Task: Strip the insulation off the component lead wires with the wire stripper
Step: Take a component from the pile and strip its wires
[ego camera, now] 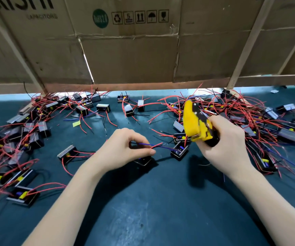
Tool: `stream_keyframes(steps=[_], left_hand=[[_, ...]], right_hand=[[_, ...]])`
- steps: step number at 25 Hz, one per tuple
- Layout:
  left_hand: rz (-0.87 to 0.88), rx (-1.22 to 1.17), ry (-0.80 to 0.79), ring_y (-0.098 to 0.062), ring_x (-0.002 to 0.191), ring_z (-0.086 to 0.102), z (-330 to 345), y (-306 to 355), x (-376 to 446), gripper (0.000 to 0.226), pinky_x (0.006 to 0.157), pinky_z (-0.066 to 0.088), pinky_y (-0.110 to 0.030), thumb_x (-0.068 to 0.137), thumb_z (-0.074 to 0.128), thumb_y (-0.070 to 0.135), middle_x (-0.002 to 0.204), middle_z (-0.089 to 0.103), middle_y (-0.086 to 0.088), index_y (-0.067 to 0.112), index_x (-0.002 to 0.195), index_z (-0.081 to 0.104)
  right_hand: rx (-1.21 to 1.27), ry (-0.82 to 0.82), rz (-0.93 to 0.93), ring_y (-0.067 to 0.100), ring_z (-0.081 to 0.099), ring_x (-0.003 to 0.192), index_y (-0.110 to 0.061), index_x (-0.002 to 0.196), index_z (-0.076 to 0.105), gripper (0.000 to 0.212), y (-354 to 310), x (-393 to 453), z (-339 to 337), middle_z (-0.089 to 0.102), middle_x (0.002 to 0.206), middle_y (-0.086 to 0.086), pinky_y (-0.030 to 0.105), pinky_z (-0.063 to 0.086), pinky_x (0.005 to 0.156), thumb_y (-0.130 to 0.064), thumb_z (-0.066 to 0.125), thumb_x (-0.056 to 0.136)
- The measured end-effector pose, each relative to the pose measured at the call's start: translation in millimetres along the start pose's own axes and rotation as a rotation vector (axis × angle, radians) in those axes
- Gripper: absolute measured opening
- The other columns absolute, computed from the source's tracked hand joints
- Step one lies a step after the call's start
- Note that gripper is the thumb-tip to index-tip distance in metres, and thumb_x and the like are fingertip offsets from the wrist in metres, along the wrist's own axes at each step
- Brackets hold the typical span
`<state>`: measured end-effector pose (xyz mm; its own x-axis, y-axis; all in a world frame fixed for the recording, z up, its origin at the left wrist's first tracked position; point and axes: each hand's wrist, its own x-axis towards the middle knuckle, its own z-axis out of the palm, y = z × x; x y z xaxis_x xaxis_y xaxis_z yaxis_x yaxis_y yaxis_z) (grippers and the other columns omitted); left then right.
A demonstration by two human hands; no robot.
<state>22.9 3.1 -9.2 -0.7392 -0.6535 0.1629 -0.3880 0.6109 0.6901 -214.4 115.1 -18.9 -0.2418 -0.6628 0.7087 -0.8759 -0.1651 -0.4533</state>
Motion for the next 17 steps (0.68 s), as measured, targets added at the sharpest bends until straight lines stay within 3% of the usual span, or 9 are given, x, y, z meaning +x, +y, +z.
stream_keyframes(steps=[3,6,10,14,17], left_hand=[[-0.041,-0.118,0.101,-0.002,0.060,0.057,11.3,3.6,3.1,0.011,0.061,0.042,-0.014,0.075,0.084,0.027,0.067,0.069,0.009,0.024,0.077,0.074],[-0.072,-0.195,0.082,-0.004,0.060,0.058,12.1,3.3,5.1,0.013,0.063,0.048,-0.018,0.074,0.085,0.020,0.065,0.069,0.004,0.022,0.074,0.072],[-0.093,-0.278,0.156,-0.007,0.054,0.055,2.4,4.4,4.5,0.007,0.056,0.046,-0.018,0.075,0.083,0.018,0.062,0.069,0.005,0.020,0.076,0.077],[-0.179,-0.351,0.393,-0.028,0.069,0.066,-16.4,2.1,1.7,0.012,0.079,0.054,-0.038,0.069,0.085,0.022,0.081,0.075,-0.008,0.021,0.078,0.078],[-0.279,-0.426,0.440,-0.022,0.072,0.069,-21.3,-2.7,1.7,0.017,0.079,0.054,-0.034,0.065,0.087,0.022,0.076,0.075,-0.009,0.014,0.077,0.078]], right_hand=[[-0.330,-0.038,-0.087,0.032,0.048,0.070,-0.008,0.076,0.052,0.029,9.6,0.6,-1.7,0.050,0.073,0.008,0.037,0.031,0.065,-0.036,0.047,0.071],[-0.399,-0.084,-0.022,0.034,0.051,0.073,-0.008,0.077,0.050,0.035,14.3,-0.2,0.4,0.049,0.074,0.009,0.038,0.030,0.066,-0.042,0.045,0.069],[-0.368,-0.122,0.057,0.035,0.053,0.073,-0.015,0.076,0.043,0.032,20.1,-0.2,-0.7,0.046,0.073,0.004,0.038,0.034,0.065,-0.046,0.044,0.072],[-0.318,-0.103,0.048,0.032,0.050,0.071,-0.017,0.076,0.039,0.028,14.3,1.9,-4.9,0.040,0.073,-0.002,0.035,0.028,0.065,-0.035,0.061,0.072],[-0.047,-0.187,0.028,0.017,0.039,0.059,-0.015,0.067,0.042,0.032,5.0,3.1,-10.6,0.040,0.061,-0.006,0.027,0.031,0.058,-0.032,0.068,0.076]])
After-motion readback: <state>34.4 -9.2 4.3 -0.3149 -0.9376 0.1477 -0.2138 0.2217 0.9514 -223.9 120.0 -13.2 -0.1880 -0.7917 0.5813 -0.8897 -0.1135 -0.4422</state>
